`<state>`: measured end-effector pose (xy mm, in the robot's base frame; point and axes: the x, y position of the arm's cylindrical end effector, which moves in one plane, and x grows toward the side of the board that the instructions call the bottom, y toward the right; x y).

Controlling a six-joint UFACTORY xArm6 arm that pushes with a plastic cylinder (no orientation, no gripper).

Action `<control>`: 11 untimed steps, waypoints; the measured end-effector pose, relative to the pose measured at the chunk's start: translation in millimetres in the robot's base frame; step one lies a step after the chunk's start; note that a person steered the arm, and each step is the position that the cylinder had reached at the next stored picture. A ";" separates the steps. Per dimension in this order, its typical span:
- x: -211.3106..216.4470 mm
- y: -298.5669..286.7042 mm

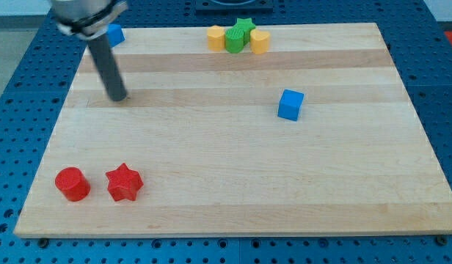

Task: Place the red star parallel to the blue cube

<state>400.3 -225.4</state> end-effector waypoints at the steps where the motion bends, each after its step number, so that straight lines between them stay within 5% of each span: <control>1: 40.9 -29.1; 4: 145.3 -77.7; 5: 205.7 -53.4; 6: 216.2 -3.4; 8: 195.0 76.6; 11: 126.9 51.8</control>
<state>527.2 -173.7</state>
